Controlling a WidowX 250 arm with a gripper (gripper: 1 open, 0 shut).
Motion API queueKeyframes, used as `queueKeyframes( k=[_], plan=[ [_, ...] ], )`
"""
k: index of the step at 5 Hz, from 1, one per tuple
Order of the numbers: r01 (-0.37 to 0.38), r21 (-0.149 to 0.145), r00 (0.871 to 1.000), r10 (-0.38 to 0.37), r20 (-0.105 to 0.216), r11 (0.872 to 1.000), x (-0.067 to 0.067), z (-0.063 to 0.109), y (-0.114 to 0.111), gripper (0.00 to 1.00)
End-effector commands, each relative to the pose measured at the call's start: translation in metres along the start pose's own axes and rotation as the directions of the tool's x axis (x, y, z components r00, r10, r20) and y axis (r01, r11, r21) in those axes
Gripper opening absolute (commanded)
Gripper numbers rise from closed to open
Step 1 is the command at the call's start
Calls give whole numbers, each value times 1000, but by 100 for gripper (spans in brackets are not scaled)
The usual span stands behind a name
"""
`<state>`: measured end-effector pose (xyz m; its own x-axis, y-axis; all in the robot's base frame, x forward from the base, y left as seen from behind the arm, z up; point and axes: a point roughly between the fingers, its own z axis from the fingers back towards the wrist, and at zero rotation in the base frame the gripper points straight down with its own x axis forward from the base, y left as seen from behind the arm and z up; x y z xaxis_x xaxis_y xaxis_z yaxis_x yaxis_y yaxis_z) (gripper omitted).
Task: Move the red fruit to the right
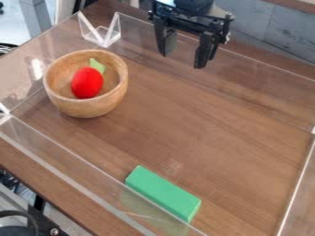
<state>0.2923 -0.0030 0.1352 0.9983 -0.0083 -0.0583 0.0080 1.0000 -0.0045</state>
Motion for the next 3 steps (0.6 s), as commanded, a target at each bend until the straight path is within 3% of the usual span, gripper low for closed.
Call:
queueKeyframes(
  k=[1, 2, 3],
  plan=[
    [-54, -2, 998, 54, -27, 999, -4, -4, 4, 100],
    [-109, -2, 993, 109, -52, 994, -9, -7, 9, 100],
    [-55, -3, 998, 55, -32, 998, -17, -15, 41, 100]
  ],
)
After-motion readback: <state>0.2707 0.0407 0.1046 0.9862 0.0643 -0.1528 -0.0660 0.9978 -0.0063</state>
